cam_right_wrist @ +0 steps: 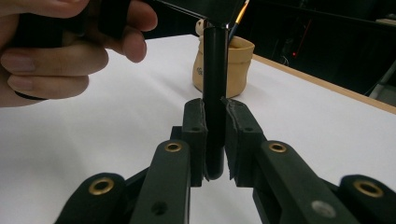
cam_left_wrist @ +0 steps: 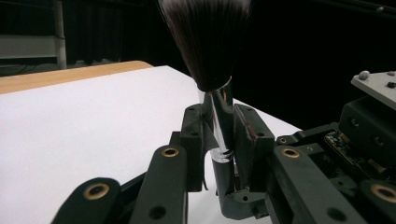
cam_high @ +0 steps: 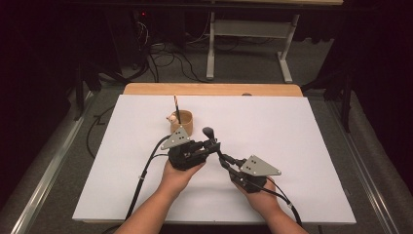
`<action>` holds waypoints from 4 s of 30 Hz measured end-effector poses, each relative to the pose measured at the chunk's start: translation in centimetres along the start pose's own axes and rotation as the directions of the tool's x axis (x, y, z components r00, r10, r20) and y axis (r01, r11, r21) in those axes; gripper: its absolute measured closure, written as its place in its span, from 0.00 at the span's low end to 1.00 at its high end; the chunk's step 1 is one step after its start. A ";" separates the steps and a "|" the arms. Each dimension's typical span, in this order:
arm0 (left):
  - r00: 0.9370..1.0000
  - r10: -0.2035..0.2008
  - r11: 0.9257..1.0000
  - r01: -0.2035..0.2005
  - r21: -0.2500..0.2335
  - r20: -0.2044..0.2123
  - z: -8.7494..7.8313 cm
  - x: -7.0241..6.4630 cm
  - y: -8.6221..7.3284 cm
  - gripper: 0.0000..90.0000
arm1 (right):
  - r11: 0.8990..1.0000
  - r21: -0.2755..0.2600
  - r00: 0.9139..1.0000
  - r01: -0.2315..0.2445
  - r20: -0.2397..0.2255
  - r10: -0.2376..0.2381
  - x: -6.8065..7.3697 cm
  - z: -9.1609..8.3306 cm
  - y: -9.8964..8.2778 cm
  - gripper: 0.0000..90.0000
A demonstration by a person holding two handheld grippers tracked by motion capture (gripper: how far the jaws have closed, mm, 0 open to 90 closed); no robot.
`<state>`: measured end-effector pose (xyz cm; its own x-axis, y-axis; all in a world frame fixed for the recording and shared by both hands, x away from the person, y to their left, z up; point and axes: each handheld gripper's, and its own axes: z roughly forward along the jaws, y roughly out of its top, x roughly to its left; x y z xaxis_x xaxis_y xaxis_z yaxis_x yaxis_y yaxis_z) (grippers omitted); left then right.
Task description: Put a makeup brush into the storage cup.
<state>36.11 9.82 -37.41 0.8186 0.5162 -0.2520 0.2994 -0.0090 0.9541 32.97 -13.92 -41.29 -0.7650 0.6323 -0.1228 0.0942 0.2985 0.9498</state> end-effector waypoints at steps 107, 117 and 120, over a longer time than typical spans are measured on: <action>0.982 0.060 0.998 -0.055 0.031 -0.181 -3.5 2.5 0.2 0.86 | 0.992 -0.037 0.991 -0.119 0.050 0.121 -3.1 -2.1 0.4 0.46; 0.971 0.049 0.999 -0.043 0.030 -0.235 -4.9 3.6 0.4 0.86 | 0.989 -0.032 0.989 -0.142 0.043 0.144 -3.6 -2.4 0.3 0.32; 0.967 0.045 0.999 -0.040 0.027 -0.250 -5.2 3.8 0.4 0.86 | 0.989 -0.028 0.989 -0.143 0.041 0.144 -3.8 -2.5 0.3 0.28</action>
<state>36.81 16.26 -37.12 0.6830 0.7126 -0.1600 0.2794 -0.0525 0.9588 34.26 -18.02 -39.77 -0.7168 0.6973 0.0038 0.1845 0.1844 0.9654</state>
